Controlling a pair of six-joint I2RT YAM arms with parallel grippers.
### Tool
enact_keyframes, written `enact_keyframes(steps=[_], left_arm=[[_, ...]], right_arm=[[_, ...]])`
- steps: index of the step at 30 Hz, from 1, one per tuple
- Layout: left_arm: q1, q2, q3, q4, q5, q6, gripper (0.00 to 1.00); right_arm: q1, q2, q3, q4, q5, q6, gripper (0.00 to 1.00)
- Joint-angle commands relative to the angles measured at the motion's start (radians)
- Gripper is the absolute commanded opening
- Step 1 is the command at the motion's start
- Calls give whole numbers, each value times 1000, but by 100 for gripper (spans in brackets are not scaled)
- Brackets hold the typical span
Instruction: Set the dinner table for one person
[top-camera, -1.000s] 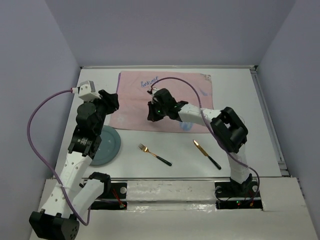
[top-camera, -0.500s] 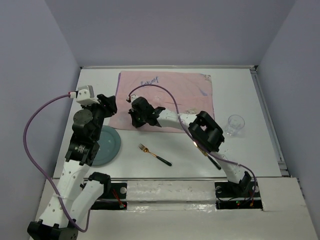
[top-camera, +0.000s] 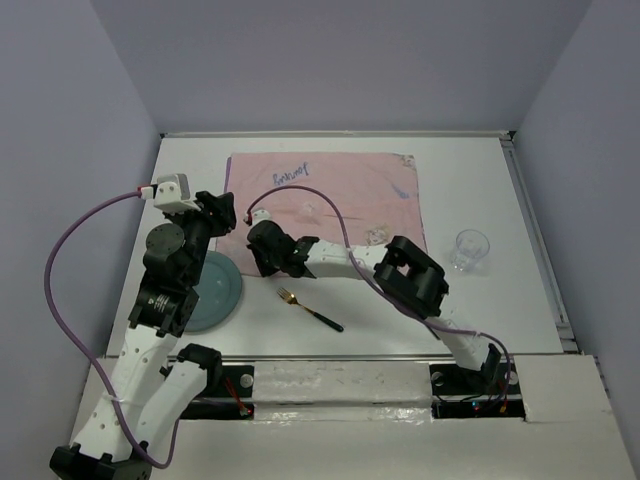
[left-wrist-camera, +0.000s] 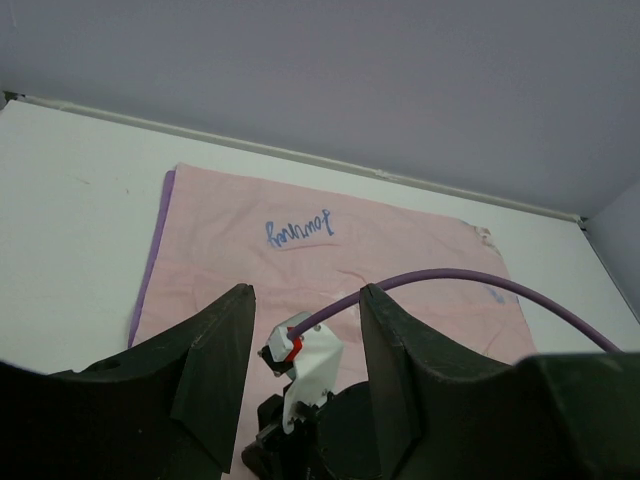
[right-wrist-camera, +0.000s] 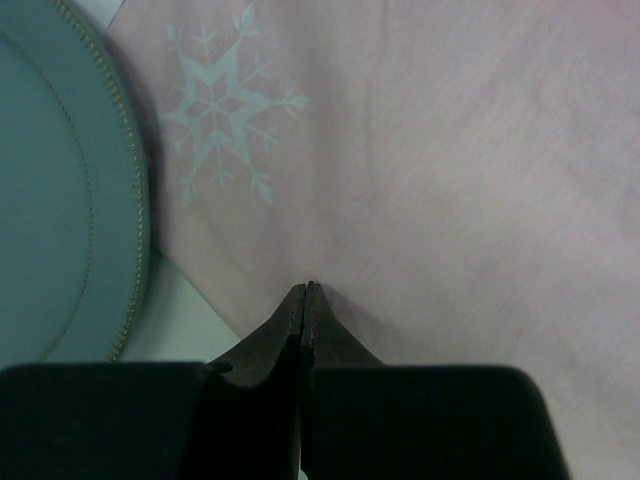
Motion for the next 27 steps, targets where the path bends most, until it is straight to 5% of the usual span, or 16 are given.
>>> enact_keyframes(steps=[1, 5, 11, 15, 18, 27], left_arm=[[-5, -20, -2, 25, -14, 18, 57], [-5, -23, -2, 25, -15, 20, 57], [-7, -32, 0, 22, -23, 18, 57], [-7, -42, 5, 16, -50, 23, 57], [-5, -57, 9, 13, -93, 27, 57], [4, -85, 9, 15, -116, 29, 57]], right_arm=[[10, -76, -25, -23, 61, 18, 0], [1, -147, -38, -26, 97, -10, 26], [-57, -303, -150, -13, 49, -25, 36], [-57, -335, -196, 9, -154, 14, 44], [-57, -338, -293, 167, -369, 155, 65], [-2, -153, -256, 450, -502, 402, 69]])
